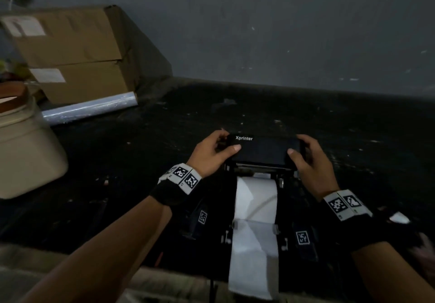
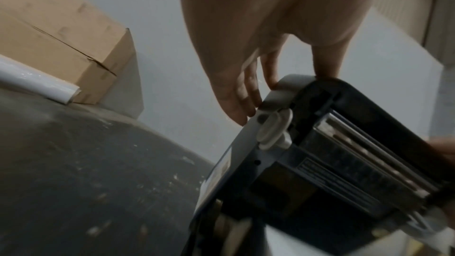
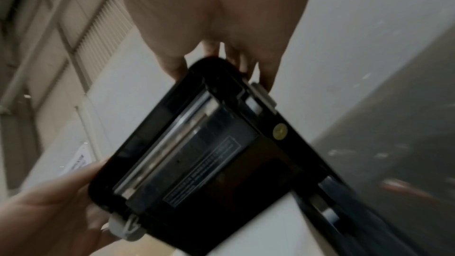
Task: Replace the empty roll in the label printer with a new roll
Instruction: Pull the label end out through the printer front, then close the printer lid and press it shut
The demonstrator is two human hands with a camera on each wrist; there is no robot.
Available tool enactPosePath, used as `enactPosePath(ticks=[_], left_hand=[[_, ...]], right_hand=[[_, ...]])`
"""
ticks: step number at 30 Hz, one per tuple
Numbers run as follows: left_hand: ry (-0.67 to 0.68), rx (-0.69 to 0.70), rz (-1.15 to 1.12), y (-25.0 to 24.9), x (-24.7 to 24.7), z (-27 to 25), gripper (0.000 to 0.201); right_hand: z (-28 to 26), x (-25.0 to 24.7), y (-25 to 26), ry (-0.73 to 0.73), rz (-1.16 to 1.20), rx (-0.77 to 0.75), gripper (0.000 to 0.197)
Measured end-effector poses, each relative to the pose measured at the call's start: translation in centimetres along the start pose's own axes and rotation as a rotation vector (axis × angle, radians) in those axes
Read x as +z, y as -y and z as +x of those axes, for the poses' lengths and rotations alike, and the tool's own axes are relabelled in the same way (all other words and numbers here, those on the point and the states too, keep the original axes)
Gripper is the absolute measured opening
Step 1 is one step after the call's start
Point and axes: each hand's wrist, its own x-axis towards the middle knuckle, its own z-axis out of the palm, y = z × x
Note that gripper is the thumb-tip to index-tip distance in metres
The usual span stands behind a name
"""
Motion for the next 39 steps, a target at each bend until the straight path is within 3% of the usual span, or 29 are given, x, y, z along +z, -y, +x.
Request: enactPosePath(ticks=[8,14,21,26,30,39], left_hand=[[0.26,-0.002,0.11,3.2,-0.1,-7.9,0.067],[0.33,0.027,0.155,4.7,1.1,-11.9,0.079],[0.296,-0.108,0.088,4.0,2.8,-12.1,0.067],[0.322,-0.186,-0.043,4.6,3.4,-12.1,0.077],[0.306,-0.223,-0.155,5.7,3.9,-12.2,0.079],[0.264,-0.28,-0.242,7.0,4.6,-12.1,0.086]], right_hand=[[-10.3,-1.3,-0.9,0.161,-0.192,0.146,0.067],[-14.4,-0.9,-2.2,0.258,-0.288,0.198,0.075],[-13.7,-0.4,-3.7,0.266,-0.222,0.362,0.083],[-13.4,0.6,-4.3,0.309,-0.012,0.433,0.092],[-14.0,1.1,-4.9,0.291,0.126,0.478,0.084],[-13.9,1.2,-4.9,0.278,0.148,0.505,0.087]])
